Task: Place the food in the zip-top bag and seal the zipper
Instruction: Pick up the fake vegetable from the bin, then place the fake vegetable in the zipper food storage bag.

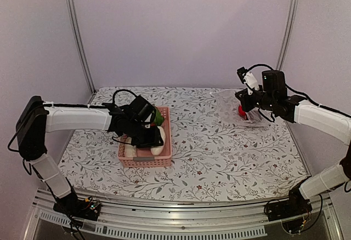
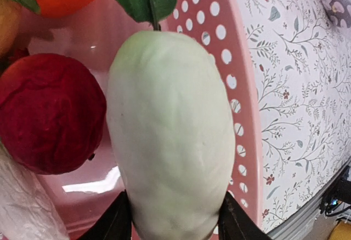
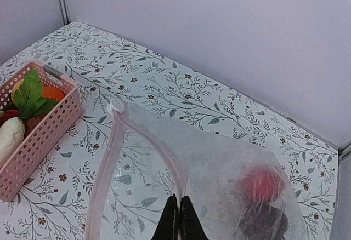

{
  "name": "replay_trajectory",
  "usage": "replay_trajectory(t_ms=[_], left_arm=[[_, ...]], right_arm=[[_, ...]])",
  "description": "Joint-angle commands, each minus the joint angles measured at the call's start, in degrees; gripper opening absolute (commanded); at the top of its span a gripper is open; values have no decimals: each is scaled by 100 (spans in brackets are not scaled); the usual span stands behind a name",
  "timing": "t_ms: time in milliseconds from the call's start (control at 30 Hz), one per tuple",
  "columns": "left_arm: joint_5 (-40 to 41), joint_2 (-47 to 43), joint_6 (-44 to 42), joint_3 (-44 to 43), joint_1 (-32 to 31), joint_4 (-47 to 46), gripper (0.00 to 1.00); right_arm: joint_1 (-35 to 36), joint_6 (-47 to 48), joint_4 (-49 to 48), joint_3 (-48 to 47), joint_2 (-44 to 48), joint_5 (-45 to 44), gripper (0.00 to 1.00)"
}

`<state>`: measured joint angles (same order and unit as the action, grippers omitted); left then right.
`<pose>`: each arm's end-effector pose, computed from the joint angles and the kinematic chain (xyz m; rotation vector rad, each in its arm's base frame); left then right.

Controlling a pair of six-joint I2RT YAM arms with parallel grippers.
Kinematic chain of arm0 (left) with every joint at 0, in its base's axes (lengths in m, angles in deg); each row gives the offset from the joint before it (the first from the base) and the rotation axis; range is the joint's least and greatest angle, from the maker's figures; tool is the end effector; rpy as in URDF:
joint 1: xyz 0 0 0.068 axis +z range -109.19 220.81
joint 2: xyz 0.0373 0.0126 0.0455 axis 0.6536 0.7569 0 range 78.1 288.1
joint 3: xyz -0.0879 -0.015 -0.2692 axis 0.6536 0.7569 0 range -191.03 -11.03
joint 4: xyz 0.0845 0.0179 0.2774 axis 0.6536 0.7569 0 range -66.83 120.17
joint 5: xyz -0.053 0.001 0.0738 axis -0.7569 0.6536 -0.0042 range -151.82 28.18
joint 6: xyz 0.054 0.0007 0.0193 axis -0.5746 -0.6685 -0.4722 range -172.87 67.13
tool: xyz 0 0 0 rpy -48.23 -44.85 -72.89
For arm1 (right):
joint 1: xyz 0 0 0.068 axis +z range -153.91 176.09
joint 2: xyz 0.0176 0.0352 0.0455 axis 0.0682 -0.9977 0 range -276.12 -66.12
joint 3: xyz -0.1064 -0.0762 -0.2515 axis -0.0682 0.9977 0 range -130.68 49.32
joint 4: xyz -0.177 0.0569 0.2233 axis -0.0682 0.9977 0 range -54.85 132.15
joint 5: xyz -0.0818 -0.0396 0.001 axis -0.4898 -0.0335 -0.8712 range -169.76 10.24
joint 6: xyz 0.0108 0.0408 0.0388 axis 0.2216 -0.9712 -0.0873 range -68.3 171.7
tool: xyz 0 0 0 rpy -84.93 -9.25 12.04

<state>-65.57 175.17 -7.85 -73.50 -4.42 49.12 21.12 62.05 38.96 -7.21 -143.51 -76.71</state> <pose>0.2596 -0.2654 0.1795 0.0290 2.7665 -0.5792 0.3100 0.1472 0.2921 -0.6425 1.9016 0.2175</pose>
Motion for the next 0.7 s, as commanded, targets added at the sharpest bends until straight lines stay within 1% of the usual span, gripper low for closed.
replay_trajectory(t_ms=[0,67,167,367,500,667], left_arm=[[352,-460,-197,-263,126,380,39],[340,-546,-319,-350,128,377,39],[66,-639,-547,-436,105,148,38],[-870,-710,-874,-632,-71,-631,36],[-1607,-486,-890,-835,-190,-1085,35],[-2361,37,-906,-1302,-447,-1346,34]], right_arm=[[-36,46,-58,90,-92,-81,0],[-41,46,-56,90,-104,-77,0],[-36,46,-62,90,-109,-91,0],[-36,55,-65,90,-128,-95,0],[-33,55,-66,90,-149,-111,0],[-38,59,-70,90,-155,-105,0]])
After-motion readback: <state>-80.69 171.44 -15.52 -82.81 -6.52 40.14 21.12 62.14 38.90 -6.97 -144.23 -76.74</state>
